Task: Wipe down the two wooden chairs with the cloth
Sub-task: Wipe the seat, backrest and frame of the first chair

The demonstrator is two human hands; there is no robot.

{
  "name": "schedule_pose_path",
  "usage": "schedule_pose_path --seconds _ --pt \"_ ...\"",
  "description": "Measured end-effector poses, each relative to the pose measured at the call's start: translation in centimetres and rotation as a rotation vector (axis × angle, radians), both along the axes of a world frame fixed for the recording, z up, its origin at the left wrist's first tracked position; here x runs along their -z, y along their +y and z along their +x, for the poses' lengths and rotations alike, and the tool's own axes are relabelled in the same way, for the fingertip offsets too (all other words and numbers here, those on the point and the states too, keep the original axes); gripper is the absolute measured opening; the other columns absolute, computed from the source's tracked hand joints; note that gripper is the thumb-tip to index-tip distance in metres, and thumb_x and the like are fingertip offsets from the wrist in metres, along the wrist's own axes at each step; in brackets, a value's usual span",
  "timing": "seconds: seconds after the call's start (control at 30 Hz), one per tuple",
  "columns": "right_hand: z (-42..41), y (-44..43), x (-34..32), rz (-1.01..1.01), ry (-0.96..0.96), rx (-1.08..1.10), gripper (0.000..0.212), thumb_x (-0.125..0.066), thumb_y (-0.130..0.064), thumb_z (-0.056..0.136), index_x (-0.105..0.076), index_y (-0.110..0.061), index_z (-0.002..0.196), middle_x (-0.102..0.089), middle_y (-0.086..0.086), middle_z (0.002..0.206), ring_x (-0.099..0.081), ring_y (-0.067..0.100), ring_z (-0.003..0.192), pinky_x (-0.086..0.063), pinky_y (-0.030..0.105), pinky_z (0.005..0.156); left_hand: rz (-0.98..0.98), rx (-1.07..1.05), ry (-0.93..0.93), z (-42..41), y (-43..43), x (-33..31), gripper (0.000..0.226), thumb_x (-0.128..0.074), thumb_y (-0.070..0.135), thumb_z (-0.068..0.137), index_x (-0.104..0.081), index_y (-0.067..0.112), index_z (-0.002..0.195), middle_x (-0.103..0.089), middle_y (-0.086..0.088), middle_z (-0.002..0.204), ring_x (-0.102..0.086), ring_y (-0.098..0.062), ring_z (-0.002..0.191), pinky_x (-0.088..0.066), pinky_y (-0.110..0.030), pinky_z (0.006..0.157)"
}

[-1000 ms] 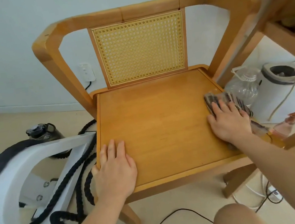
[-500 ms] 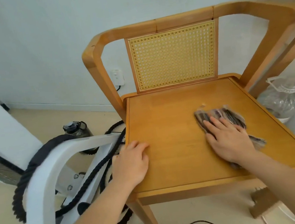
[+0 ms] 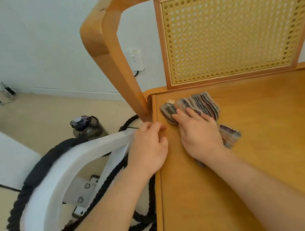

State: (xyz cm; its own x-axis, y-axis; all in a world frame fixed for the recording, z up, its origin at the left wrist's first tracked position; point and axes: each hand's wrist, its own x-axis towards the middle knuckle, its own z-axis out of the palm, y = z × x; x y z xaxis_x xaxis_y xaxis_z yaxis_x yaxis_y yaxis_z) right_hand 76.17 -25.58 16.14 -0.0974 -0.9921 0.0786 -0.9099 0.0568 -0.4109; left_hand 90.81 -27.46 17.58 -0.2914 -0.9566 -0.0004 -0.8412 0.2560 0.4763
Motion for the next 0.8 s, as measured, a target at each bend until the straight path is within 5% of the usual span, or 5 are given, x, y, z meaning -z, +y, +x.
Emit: schedule_pose_path --seconds 0.07,0.2,0.27,0.43,0.8 --pt "2.2 -0.7 -1.0 -0.029 -0.385 0.159 0.040 -0.031 -0.023 0.104 -0.047 -0.031 0.139 -0.050 -0.005 0.145 -0.038 0.014 0.139 -0.026 0.039 0.115 0.138 0.006 0.144 0.9 0.7 -1.4 0.038 -0.042 0.024 0.097 -0.050 0.029 0.133 -0.048 0.007 0.135 -0.045 -0.008 0.121 -0.036 -0.025 0.101" --pt "4.6 -2.1 -5.5 0.173 -1.872 0.645 0.031 -0.043 -0.024 0.102 -0.061 -0.019 0.127 -0.065 0.011 0.124 -0.065 0.027 0.110 -0.050 0.044 0.098 0.357 0.106 0.320 2.3 1.9 -4.9 0.041 -0.034 0.040 0.100 -0.038 0.041 0.141 -0.044 0.016 0.142 -0.041 0.000 0.127 -0.037 -0.035 0.108" --pt "5.3 -2.4 -7.9 0.229 -2.163 0.673 0.033 -0.043 -0.026 0.102 -0.063 -0.016 0.126 -0.065 0.017 0.123 -0.064 0.034 0.110 -0.048 0.048 0.099 0.381 0.073 0.401 2.9 2.0 -7.5 0.041 -0.035 0.043 0.099 -0.038 0.043 0.140 -0.047 0.019 0.139 -0.044 0.004 0.124 -0.040 -0.033 0.106" --pt "7.8 -3.8 -16.6 0.173 -2.285 0.517 0.036 -0.043 -0.024 0.100 -0.060 -0.014 0.130 -0.064 0.013 0.128 -0.059 0.029 0.120 -0.040 0.046 0.109 0.330 -0.111 0.635 4.8 1.1 -15.6 0.032 -0.053 0.026 0.095 -0.060 0.032 0.126 -0.066 0.018 0.113 -0.059 0.006 0.105 -0.050 -0.022 0.091" --pt "11.4 -0.7 -27.5 -0.005 -1.695 0.375 0.047 -0.047 -0.009 0.091 -0.059 -0.033 0.130 -0.063 -0.014 0.128 -0.057 0.005 0.121 -0.042 0.033 0.106 0.370 -0.380 0.955 7.9 -0.1 -24.6 0.017 -0.065 0.016 0.081 -0.074 0.023 0.093 -0.075 0.002 0.087 -0.070 -0.013 0.083 -0.053 -0.018 0.068"
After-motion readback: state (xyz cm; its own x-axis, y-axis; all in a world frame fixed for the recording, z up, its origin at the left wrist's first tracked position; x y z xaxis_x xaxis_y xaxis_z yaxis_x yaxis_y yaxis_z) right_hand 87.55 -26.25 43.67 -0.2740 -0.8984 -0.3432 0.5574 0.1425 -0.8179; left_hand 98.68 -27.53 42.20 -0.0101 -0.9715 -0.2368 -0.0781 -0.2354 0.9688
